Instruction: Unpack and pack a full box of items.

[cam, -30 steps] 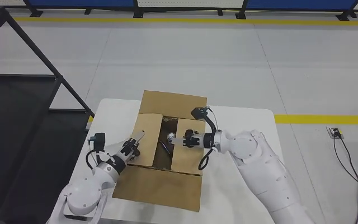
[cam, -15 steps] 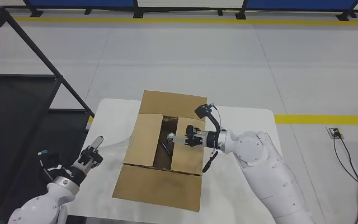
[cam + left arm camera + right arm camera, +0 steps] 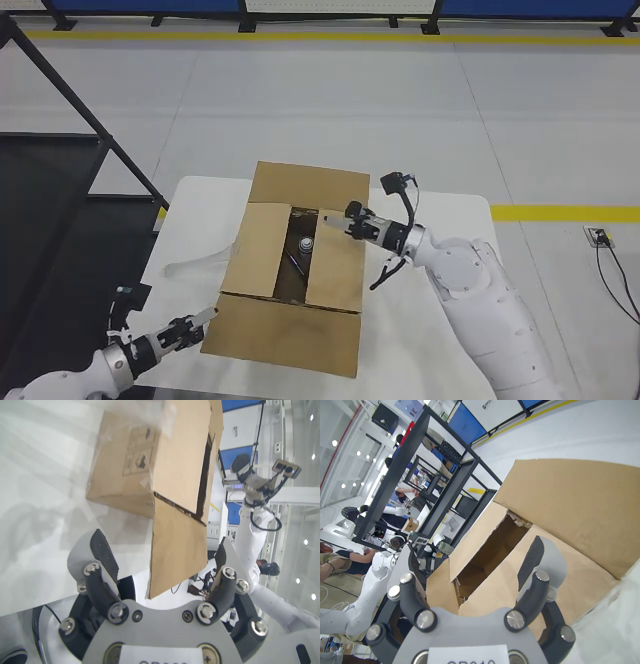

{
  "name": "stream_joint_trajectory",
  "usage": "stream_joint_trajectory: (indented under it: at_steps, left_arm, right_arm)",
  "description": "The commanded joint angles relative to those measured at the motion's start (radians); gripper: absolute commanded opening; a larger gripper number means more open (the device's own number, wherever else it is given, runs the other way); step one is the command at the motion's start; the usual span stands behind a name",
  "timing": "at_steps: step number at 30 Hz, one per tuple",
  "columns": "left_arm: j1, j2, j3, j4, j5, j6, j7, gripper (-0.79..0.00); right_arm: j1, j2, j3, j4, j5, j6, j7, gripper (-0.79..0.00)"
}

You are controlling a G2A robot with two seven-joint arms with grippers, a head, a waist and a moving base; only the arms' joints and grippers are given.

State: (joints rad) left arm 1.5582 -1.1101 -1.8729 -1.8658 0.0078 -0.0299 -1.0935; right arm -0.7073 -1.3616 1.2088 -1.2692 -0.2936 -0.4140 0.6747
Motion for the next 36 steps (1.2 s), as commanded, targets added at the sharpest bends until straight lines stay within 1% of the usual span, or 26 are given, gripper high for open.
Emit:
stream_joint_trajectory:
  at_steps: [1,6,12,18,22,25,28,29,31,36]
  left_arm:
    - [-0.013,0.005,0.012,0.011,-0.029,0.007,-0.066,0.0]
    - [-0.043,0.014,0.031,0.031,-0.078,0.04,-0.131,0.0]
    - [-0.058,0.021,0.037,0.021,-0.147,0.08,-0.136,0.0]
    - [-0.048,0.027,0.033,-0.017,-0.175,0.084,-0.107,0.0]
    - [-0.054,0.03,0.035,-0.032,-0.187,0.138,-0.053,0.0]
    - [-0.061,0.031,0.041,-0.04,-0.201,0.168,-0.017,0.0]
    - [-0.062,0.033,0.042,-0.052,-0.215,0.186,0.011,0.0]
    - [-0.062,0.033,0.043,-0.055,-0.215,0.191,0.02,0.0]
    - [-0.063,0.034,0.049,-0.061,-0.218,0.206,0.047,0.0]
    - [-0.071,0.037,0.066,-0.079,-0.232,0.237,0.077,0.0]
  right_arm:
    - [0.005,0.0,0.011,0.022,0.013,-0.001,-0.036,0.0]
    - [0.03,-0.001,0.028,0.101,0.018,0.04,-0.127,0.0]
    - [0.09,-0.01,0.011,0.221,0.024,0.092,-0.182,0.0]
    - [0.182,-0.028,-0.031,0.375,0.016,0.143,-0.211,0.0]
    - [0.246,-0.045,-0.064,0.503,0.034,0.149,-0.209,0.0]
    - [0.285,-0.06,-0.082,0.586,0.077,0.1,-0.186,0.0]
    - [0.322,-0.07,-0.094,0.666,0.107,0.029,-0.148,0.0]
    - [0.331,-0.072,-0.098,0.682,0.107,0.017,-0.144,0.0]
    - [0.348,-0.079,-0.104,0.722,0.134,-0.048,-0.111,0.0]
    - [0.382,-0.089,-0.103,0.809,0.183,-0.148,-0.078,0.0]
